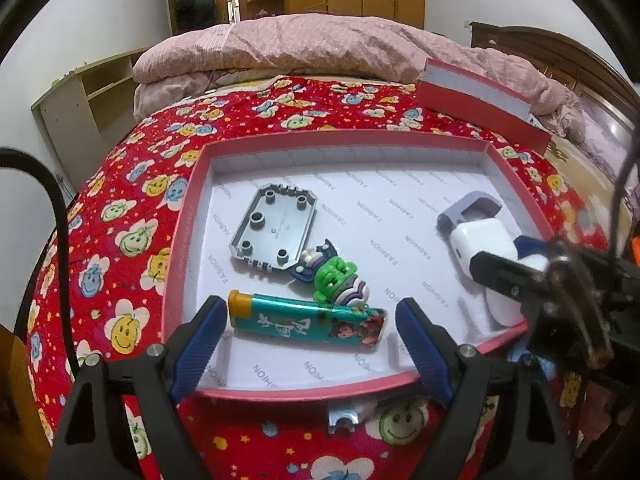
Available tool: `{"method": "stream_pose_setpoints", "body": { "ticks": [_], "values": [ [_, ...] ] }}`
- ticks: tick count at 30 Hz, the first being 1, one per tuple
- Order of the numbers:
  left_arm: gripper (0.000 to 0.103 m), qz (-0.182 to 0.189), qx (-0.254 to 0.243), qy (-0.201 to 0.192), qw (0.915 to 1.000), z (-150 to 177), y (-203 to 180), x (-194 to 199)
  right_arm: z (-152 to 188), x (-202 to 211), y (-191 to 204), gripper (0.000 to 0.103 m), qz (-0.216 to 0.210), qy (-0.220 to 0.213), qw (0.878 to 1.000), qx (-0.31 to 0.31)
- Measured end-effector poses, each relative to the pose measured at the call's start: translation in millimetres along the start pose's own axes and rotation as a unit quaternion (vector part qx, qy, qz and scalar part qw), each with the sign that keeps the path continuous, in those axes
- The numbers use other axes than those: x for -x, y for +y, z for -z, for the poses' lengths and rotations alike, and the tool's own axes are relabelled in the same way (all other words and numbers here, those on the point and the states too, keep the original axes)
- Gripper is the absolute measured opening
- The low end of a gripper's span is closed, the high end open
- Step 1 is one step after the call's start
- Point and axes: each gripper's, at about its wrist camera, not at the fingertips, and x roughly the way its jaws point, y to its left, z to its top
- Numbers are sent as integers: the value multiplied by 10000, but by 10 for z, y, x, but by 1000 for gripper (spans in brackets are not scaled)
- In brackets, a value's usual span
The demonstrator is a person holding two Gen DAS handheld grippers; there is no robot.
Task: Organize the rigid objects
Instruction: 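Open both grippers to release the lighter and earbud case in the box, then lift both grippers out of the box back toward the pile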
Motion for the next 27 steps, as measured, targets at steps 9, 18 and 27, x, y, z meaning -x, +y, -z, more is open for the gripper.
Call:
{"method": "stream_pose_setpoints", "body": {
  "ticks": [9,18,27],
  "values": [
    [89,102,12,169,9998,11,1,92,13,285,93,77,-116,-401,9990,178],
    [89,133,268,52,9995,86,114,351,162,421,68,77,-296,-486,9984,9],
    [89,156,362,68,9992,212,163,535,325,587,13,77,-366,-583,9975,-130]
  ]
}}
